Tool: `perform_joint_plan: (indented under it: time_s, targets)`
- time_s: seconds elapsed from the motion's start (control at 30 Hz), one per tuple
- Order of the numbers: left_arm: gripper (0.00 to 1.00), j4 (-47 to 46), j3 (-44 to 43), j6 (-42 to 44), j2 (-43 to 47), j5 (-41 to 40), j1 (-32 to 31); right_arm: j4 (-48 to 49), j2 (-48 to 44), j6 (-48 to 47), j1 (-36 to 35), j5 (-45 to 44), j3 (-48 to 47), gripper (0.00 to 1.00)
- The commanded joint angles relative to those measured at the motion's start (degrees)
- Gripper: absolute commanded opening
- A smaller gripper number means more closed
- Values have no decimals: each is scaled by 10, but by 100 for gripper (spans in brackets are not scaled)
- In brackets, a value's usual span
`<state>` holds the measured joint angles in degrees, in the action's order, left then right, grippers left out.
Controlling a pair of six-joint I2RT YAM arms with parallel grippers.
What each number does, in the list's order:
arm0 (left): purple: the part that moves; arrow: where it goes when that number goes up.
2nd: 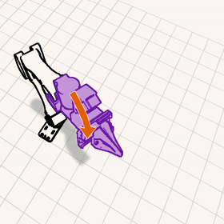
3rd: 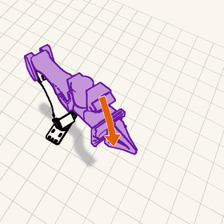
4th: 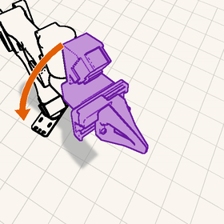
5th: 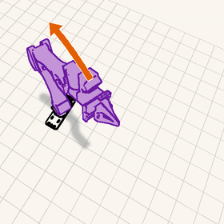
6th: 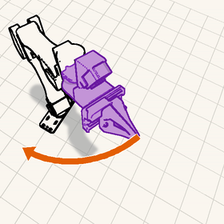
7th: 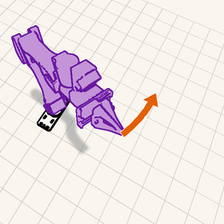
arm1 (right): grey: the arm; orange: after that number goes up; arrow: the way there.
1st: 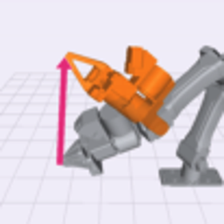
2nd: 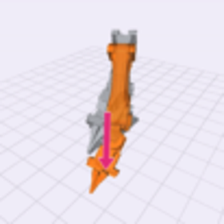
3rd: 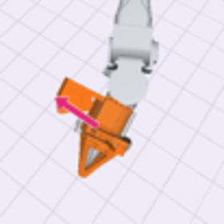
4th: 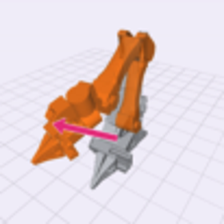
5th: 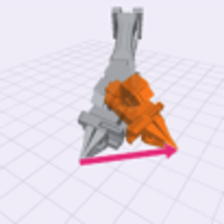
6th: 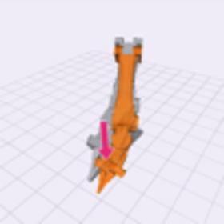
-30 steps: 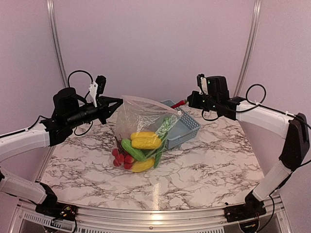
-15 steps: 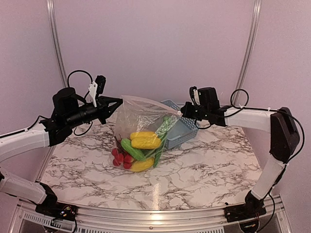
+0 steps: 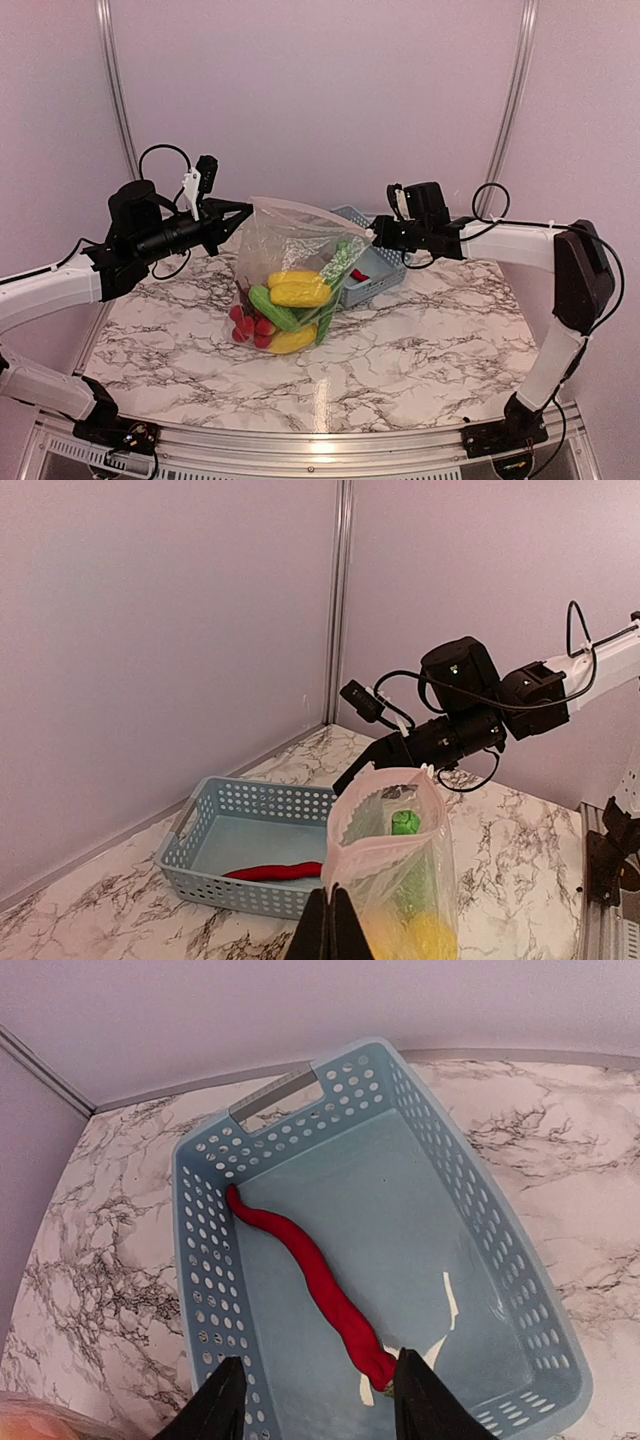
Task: Open the zip-top bag and remove the fake food
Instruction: Place the fake vegetable in the bin, then pick up the fake vegetable from the zipper food storage bag.
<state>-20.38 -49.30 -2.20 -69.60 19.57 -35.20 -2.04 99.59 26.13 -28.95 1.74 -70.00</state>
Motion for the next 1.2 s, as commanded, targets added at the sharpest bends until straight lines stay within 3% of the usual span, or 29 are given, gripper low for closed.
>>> perform_joint_plan:
  time_s: [0.0, 0.1, 0.3, 0.6, 0.93, 1.17]
  targets:
    - [0, -30, 4, -4, 2, 6, 0, -48, -9, -21, 5, -15, -42, 53]
    - [0, -32, 5, -5, 1, 7, 0, -71, -27, -34, 5, -35, -53, 57]
    - [0, -33, 5, -4, 2, 10, 0, -129, -65, -74, 4, -46, -88, 57]
    - [0, -10, -27, 35, -14, 63, -17, -233, -136, -160, -17, -24, -161, 44]
    - [0, -4, -61, 51, -26, 109, -35, -326, -187, -301, -100, 100, -233, 38]
    - [0, -2, -73, 54, -25, 126, -45, -365, -186, -349, -174, 110, -250, 33]
